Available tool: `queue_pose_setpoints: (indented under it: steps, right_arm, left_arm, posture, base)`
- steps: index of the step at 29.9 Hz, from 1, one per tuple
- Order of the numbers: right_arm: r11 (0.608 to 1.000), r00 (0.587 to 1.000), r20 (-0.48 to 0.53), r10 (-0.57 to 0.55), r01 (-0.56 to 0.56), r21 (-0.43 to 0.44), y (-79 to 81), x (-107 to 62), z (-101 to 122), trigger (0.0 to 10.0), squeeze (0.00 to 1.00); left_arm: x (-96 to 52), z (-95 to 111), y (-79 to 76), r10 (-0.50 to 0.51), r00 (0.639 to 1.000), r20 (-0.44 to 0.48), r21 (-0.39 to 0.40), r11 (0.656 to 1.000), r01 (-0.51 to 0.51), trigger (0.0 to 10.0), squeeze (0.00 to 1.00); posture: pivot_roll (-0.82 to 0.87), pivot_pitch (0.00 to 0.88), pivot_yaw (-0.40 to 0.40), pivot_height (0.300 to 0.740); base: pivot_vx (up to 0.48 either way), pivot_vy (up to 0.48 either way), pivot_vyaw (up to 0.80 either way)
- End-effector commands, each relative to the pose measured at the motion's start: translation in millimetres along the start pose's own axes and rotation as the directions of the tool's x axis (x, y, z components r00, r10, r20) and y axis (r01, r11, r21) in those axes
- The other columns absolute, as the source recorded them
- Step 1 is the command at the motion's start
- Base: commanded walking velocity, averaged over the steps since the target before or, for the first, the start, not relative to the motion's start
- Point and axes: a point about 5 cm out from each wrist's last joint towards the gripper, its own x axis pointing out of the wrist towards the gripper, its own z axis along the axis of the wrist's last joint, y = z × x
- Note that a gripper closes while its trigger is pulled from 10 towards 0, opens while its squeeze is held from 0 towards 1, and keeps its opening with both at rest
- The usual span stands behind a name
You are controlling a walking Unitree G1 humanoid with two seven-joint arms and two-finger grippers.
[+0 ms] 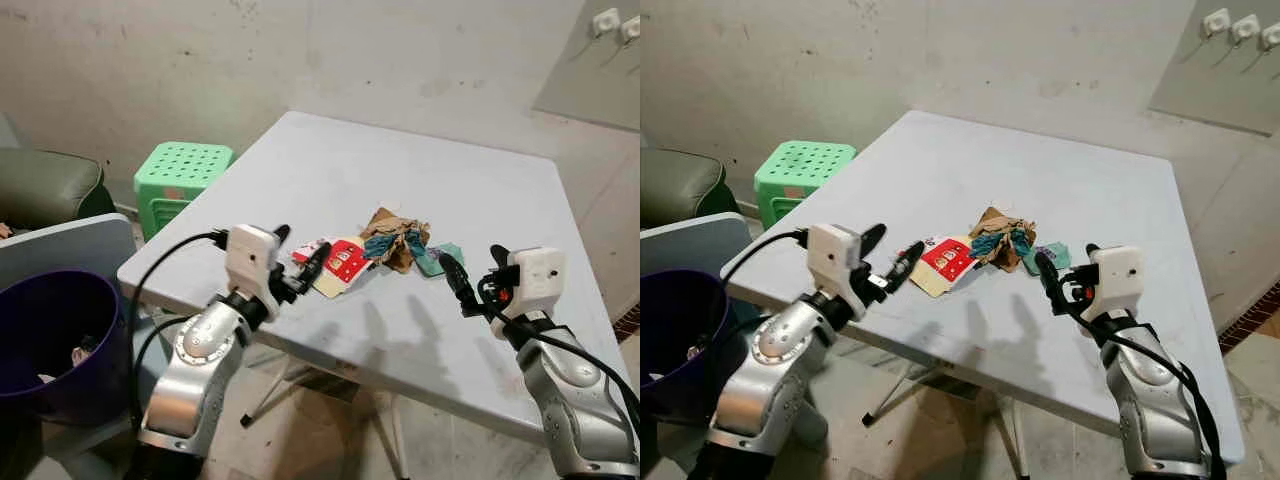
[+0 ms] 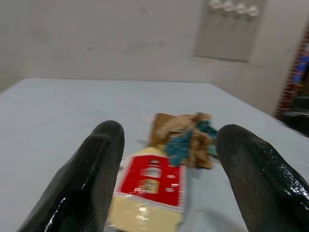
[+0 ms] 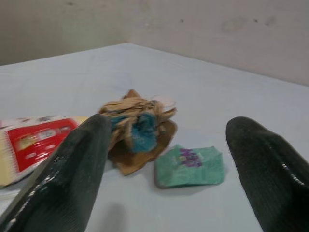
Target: Picking trash to rubbish bin
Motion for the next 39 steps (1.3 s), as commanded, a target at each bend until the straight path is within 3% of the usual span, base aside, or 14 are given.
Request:
queue_pose_setpoints:
  steps: [1, 17, 25, 39]
  right_arm:
    - [1.0, 1.0, 0.003, 0.016, -0.016, 0.01, -2.4, 5.5, 0.5, 10.0, 0.0]
    - [0.982, 0.999, -0.043, 0.023, -0.015, 0.187, -5.6, 65.3, -2.8, 10.0, 0.0]
    - [0.976, 0.998, -0.051, 0.026, -0.014, 0.217, -4.5, 83.6, 2.6, 10.0, 0.0]
    - [0.97, 0.99, -0.066, 0.125, -0.108, 0.219, 9.3, 95.7, 5.4, 10.0, 0.0]
  left_arm:
    - [-0.2, 4.6, -9.2, -0.045, 0.999, 0.01, -0.002, 0.999, 0.045, 10.0, 0.0]
    - [-11.6, 10.9, -18.0, -0.065, 0.998, 0.021, -0.042, 0.997, 0.066, 10.0, 0.0]
    - [-17.8, 11.3, -25.7, -0.086, 0.996, 0.008, -0.046, 0.995, 0.087, 10.0, 0.0]
    - [-29.5, 14.9, -30.2, -0.074, 0.997, -0.013, -0.067, 0.995, 0.073, 10.0, 0.0]
  posture:
    - [-0.02, 0.1, -0.055, 0.74]
    - [0.02, 0.136, -0.057, 0.74]
    - [0.04, 0.156, -0.063, 0.74]
    - [0.08, 0.217, -0.074, 0.74]
  base:
    - [0.0, 0.0, 0.0]
    - [0.0, 0.0, 0.0]
    - [0.0, 0.0, 0.0]
    - [0.0, 0.0, 0.0]
